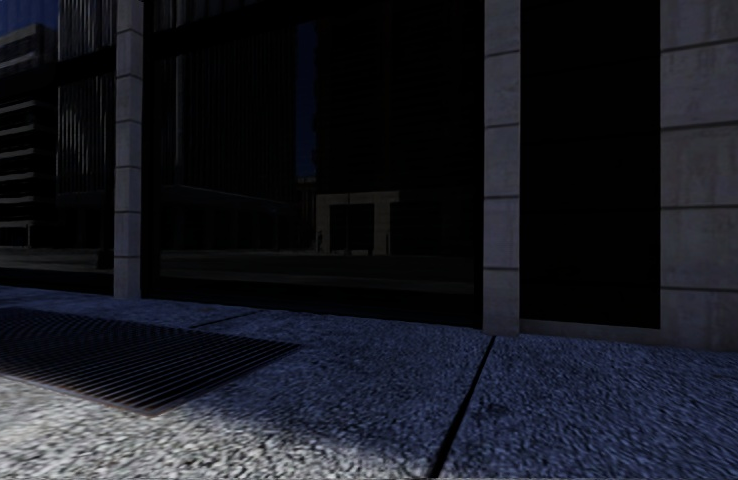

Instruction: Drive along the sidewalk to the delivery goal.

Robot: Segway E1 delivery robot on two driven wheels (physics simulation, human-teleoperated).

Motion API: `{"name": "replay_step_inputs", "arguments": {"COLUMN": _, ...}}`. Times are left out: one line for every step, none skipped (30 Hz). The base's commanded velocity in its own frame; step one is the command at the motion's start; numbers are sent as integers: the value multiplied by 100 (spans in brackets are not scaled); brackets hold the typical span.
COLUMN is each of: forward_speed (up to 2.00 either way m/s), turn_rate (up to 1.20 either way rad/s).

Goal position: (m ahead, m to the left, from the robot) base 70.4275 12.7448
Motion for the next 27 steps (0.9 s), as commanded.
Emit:
{"name": "replay_step_inputs", "arguments": {"forward_speed": 152, "turn_rate": 66}}
{"name": "replay_step_inputs", "arguments": {"forward_speed": 152, "turn_rate": 66}}
{"name": "replay_step_inputs", "arguments": {"forward_speed": 152, "turn_rate": 67}}
{"name": "replay_step_inputs", "arguments": {"forward_speed": 152, "turn_rate": 68}}
{"name": "replay_step_inputs", "arguments": {"forward_speed": 152, "turn_rate": 68}}
{"name": "replay_step_inputs", "arguments": {"forward_speed": 152, "turn_rate": 68}}
{"name": "replay_step_inputs", "arguments": {"forward_speed": 152, "turn_rate": 68}}
{"name": "replay_step_inputs", "arguments": {"forward_speed": 152, "turn_rate": 68}}
{"name": "replay_step_inputs", "arguments": {"forward_speed": 152, "turn_rate": 68}}
{"name": "replay_step_inputs", "arguments": {"forward_speed": 152, "turn_rate": 68}}
{"name": "replay_step_inputs", "arguments": {"forward_speed": 152, "turn_rate": 69}}
{"name": "replay_step_inputs", "arguments": {"forward_speed": 152, "turn_rate": 69}}
{"name": "replay_step_inputs", "arguments": {"forward_speed": 152, "turn_rate": 69}}
{"name": "replay_step_inputs", "arguments": {"forward_speed": 152, "turn_rate": 69}}
{"name": "replay_step_inputs", "arguments": {"forward_speed": 152, "turn_rate": 69}}
{"name": "replay_step_inputs", "arguments": {"forward_speed": 152, "turn_rate": 69}}
{"name": "replay_step_inputs", "arguments": {"forward_speed": 152, "turn_rate": 69}}
{"name": "replay_step_inputs", "arguments": {"forward_speed": 152, "turn_rate": 69}}
{"name": "replay_step_inputs", "arguments": {"forward_speed": 152, "turn_rate": 69}}
{"name": "replay_step_inputs", "arguments": {"forward_speed": 152, "turn_rate": 69}}
{"name": "replay_step_inputs", "arguments": {"forward_speed": 152, "turn_rate": 69}}
{"name": "replay_step_inputs", "arguments": {"forward_speed": 152, "turn_rate": 70}}
{"name": "replay_step_inputs", "arguments": {"forward_speed": 152, "turn_rate": 71}}
{"name": "replay_step_inputs", "arguments": {"forward_speed": 152, "turn_rate": 71}}
{"name": "replay_step_inputs", "arguments": {"forward_speed": 152, "turn_rate": 71}}
{"name": "replay_step_inputs", "arguments": {"forward_speed": 152, "turn_rate": 71}}
{"name": "replay_step_inputs", "arguments": {"forward_speed": 152, "turn_rate": 71}}
